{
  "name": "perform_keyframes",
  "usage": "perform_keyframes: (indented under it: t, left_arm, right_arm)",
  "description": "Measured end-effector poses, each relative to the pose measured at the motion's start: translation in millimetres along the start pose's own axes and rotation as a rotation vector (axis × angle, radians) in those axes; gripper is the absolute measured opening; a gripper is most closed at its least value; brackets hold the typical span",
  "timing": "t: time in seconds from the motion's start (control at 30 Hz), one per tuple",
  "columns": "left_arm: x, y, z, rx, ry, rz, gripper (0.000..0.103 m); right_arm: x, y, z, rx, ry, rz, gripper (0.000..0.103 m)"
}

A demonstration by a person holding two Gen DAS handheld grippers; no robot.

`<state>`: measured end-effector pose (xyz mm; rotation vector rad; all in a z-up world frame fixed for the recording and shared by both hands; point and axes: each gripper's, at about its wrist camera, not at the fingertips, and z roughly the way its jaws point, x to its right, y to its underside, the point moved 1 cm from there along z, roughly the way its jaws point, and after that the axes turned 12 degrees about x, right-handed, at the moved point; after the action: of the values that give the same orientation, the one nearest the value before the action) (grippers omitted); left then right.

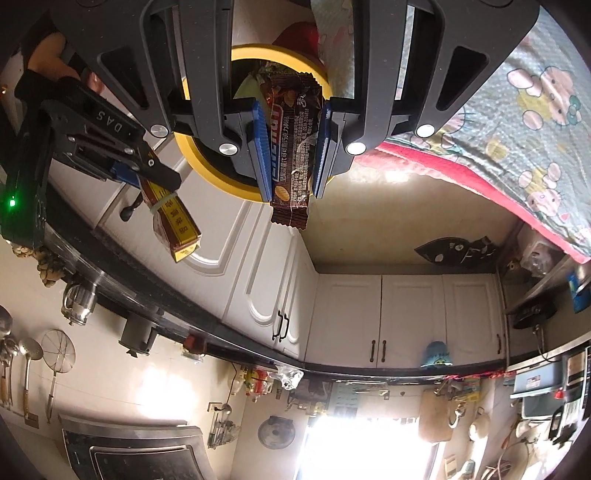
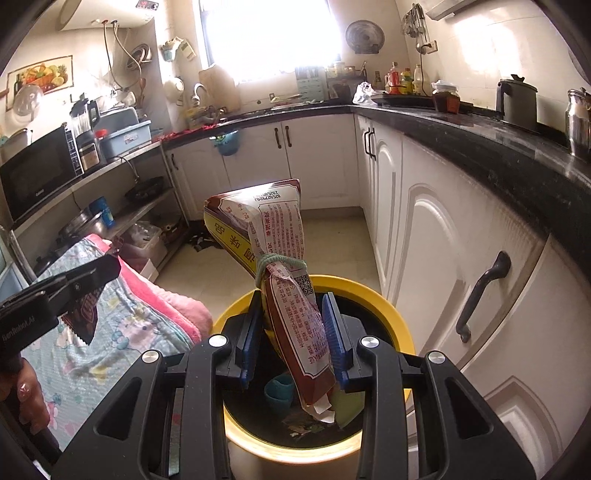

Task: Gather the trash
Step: 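Carry the snack bag with right tool while left tool carries the chocolate bar over the bin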

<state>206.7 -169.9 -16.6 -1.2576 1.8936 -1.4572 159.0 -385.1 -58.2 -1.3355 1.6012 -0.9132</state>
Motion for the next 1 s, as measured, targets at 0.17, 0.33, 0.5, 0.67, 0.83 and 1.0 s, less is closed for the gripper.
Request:
perform_keyframes:
  t: [0.17, 0.33, 0.5, 0.67, 0.83, 1.0]
  left_arm:
    - [0.1, 6.6, 10.1, -0.014, -0.006, -0.001, 0.016]
    - [3.0, 13.1, 23.2, -0.041, -0.009, 0.003, 0.016]
    - [5.3, 19.8, 36.8, -0.065, -0.008, 0.006, 0.016]
    - [5.0, 30.8, 52.4, -0.102, -0.006, -0.005, 0.016]
    - [2.9, 44.4, 69.6, -0.147, -0.007, -0.021, 0.017]
    - [2.4, 55.5, 84.2, -0.190, -0.007, -0.030, 0.017]
  right_arm:
    - [-0.6, 9.8, 8.7, -0.029, 0.003, 0.001, 0.031]
    - [-0.5, 22.8, 21.0, -0.078, -0.005, 0.000, 0.031]
    - [0.7, 38.1, 32.9, -0.120, 0.000, 0.005, 0.027]
    - [6.0, 52.3, 44.4, -0.164, 0.011, 0.021, 0.026]
    - [11.1, 56.7, 50.0, -0.194, 0.024, 0.033, 0.026]
    - [13.9, 63.0, 54.3, -0.224, 0.039, 0.032, 0.026]
